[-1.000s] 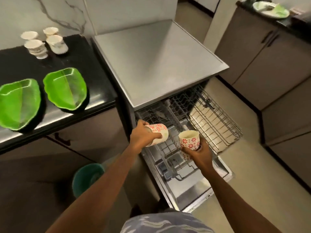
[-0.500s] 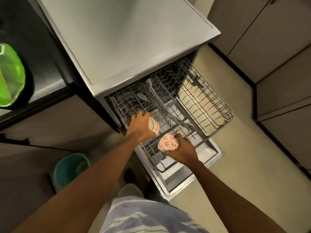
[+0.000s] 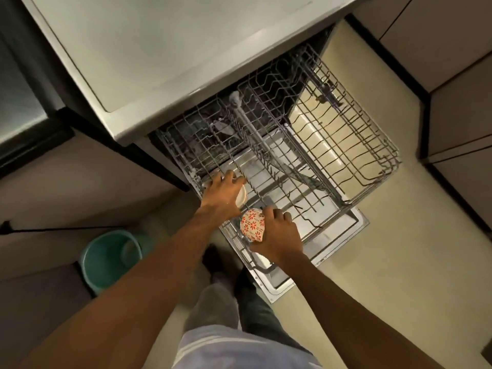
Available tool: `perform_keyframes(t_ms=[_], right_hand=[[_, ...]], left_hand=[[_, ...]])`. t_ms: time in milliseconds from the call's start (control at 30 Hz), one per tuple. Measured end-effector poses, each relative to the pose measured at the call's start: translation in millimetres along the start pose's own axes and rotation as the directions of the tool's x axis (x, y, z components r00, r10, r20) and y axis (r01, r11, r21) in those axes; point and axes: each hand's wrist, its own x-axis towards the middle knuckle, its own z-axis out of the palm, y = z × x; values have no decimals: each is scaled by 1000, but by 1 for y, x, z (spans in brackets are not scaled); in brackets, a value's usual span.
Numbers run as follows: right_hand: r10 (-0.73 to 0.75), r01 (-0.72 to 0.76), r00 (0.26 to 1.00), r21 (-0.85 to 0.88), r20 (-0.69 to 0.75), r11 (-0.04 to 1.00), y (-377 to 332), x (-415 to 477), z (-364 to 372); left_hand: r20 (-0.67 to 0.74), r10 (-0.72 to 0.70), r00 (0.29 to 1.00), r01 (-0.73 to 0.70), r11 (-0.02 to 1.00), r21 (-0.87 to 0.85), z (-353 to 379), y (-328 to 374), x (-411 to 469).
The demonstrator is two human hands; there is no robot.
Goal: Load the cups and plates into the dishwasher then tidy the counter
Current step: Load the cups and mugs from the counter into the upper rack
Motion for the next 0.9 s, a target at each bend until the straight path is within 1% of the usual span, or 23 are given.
perform_keyframes(t_ms=[67, 233, 367, 533, 633, 700, 767, 833, 900], right_hand=[[-38, 37, 999, -42, -28, 998, -3, 2, 5], [-90, 87, 995, -106, -31, 991, -9, 8, 16], [-107, 104, 994, -85, -29, 991, -13, 12, 22], [-125, 125, 992, -58, -5, 990, -15, 11, 24], [-112, 112, 993, -18, 25, 994, -12, 5, 22], [-105, 104, 994, 18, 31, 994, -9, 0, 16], [-99, 98, 995, 61, 29, 993, -7, -5, 5], [-83, 80, 996, 148, 13, 986, -6, -10, -8], [-75, 85, 996, 225, -54, 971, -8, -14, -24]], left_hand=[[9, 6, 1000, -6, 1000, 22, 4, -4, 5], [55, 20, 998, -23, 998, 62, 8, -7, 10], [92, 20, 996, -28, 996, 88, 6, -6, 7], [124, 43, 991, -52, 996, 68, -1, -7, 1], [40, 81, 996, -84, 991, 100, -3, -10, -9], [-45, 96, 994, -93, 993, 72, -4, -13, -21], [-124, 83, 989, -83, 997, 5, -8, -16, -34], [-192, 28, 981, -43, 996, -74, -12, -18, -50], [-250, -40, 967, -8, 982, -188, -18, -18, -68]])
